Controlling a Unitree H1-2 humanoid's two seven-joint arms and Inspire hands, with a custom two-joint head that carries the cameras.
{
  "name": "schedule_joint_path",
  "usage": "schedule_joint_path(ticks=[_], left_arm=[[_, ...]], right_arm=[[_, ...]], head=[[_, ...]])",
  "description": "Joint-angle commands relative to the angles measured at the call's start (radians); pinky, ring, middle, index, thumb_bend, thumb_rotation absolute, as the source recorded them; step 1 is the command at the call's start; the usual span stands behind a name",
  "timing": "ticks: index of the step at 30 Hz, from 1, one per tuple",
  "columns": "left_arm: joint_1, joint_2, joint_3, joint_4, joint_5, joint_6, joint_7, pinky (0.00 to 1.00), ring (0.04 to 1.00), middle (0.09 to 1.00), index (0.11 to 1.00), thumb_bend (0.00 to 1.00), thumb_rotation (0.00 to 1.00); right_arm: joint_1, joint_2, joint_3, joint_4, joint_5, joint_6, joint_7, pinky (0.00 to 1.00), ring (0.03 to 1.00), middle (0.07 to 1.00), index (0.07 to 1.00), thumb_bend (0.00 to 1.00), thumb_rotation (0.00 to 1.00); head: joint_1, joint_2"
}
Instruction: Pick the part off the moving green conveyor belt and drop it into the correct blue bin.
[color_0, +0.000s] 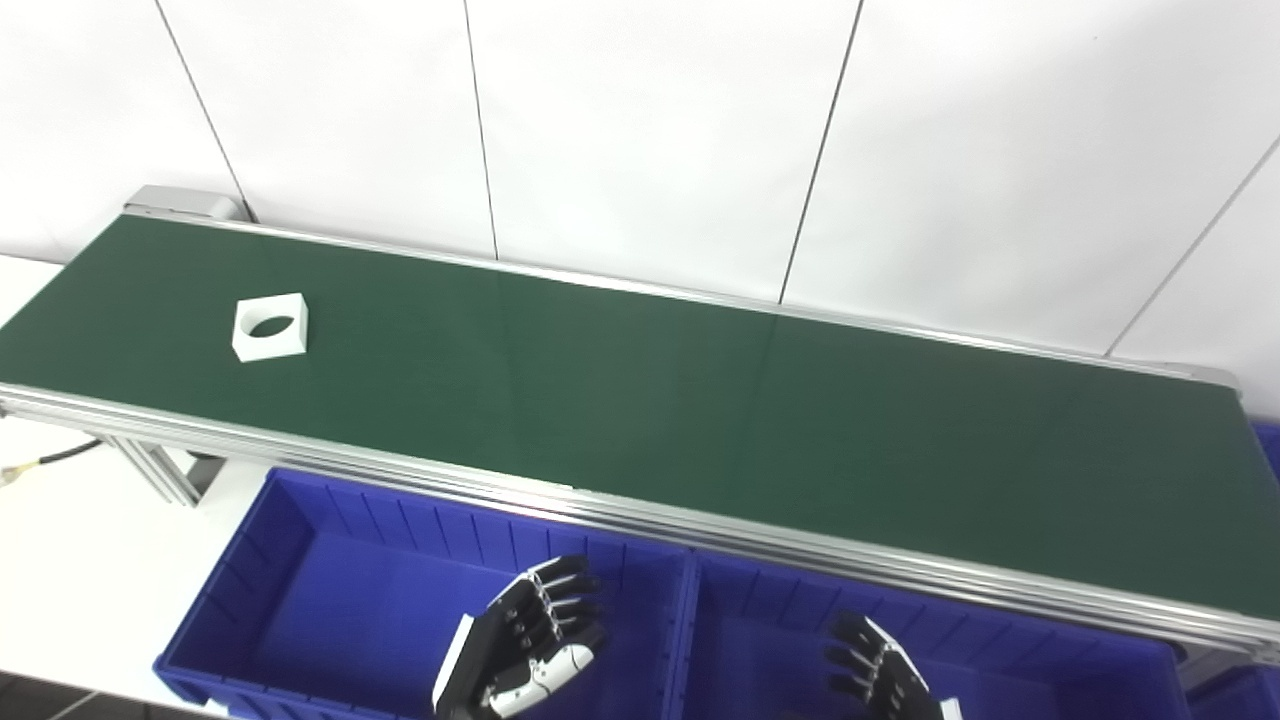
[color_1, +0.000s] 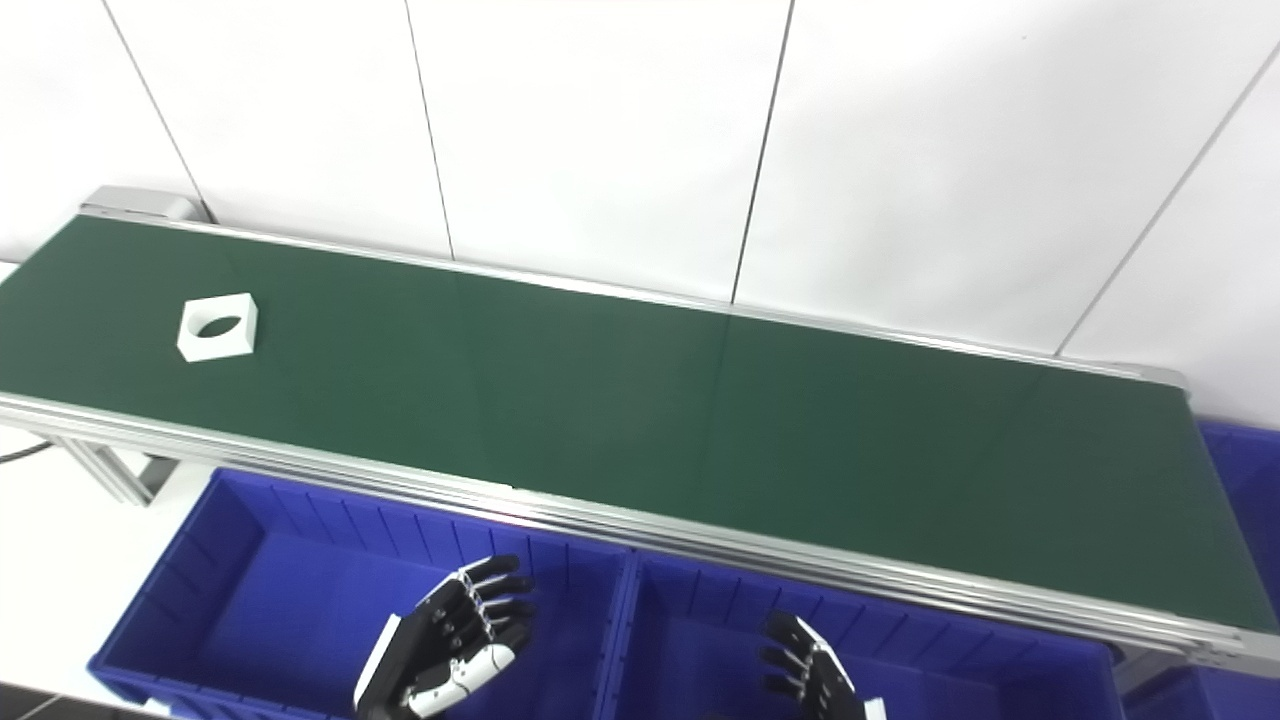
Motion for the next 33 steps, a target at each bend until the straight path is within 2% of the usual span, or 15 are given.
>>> schedule_joint_path(ticks=[1, 9, 13, 21, 26, 33], left_arm=[[-0.013, -0.01, -0.004, -0.011, 0.004, -0.044, -0.006, 0.61, 0.631, 0.69, 0.73, 0.6, 0.0], [-0.017, -0.019, -0.006, 0.008, 0.005, -0.052, -0.002, 0.58, 0.622, 0.684, 0.723, 0.64, 0.0], [-0.016, -0.026, -0.002, 0.014, 0.003, -0.045, 0.002, 0.58, 0.607, 0.671, 0.709, 0.67, 0.0], [-0.019, -0.027, -0.001, 0.015, -0.001, -0.039, -0.004, 0.58, 0.612, 0.674, 0.709, 0.66, 0.0], [-0.02, -0.026, -0.002, 0.015, 0.006, -0.054, -0.003, 0.56, 0.596, 0.66, 0.702, 0.69, 0.0], [-0.018, -0.026, -0.004, 0.024, 0.007, -0.066, -0.006, 0.56, 0.601, 0.665, 0.705, 0.68, 0.0]], right_arm=[[-0.015, -0.001, 0.002, -0.014, 0.005, -0.056, 0.004, 0.66, 0.753, 0.8, 0.806, 0.66, 0.0], [-0.018, -0.007, 0.001, 0.003, 0.018, -0.056, 0.01, 0.66, 0.752, 0.802, 0.815, 0.66, 0.0], [-0.021, -0.009, 0.003, 0.01, 0.021, -0.056, 0.011, 0.65, 0.748, 0.796, 0.803, 0.66, 0.0], [-0.025, -0.01, 0.004, 0.016, 0.02, -0.056, 0.009, 0.65, 0.743, 0.792, 0.799, 0.67, 0.0], [-0.025, -0.01, 0.002, 0.02, 0.033, -0.056, 0.022, 0.64, 0.741, 0.79, 0.798, 0.67, 0.0], [-0.023, -0.01, -0.002, 0.023, 0.031, -0.057, 0.021, 0.64, 0.733, 0.784, 0.795, 0.68, 0.0]], head=[[0.003, -0.004], [0.038, -0.055], [0.035, -0.057], [0.033, -0.068], [0.035, -0.074], [0.038, -0.087]])
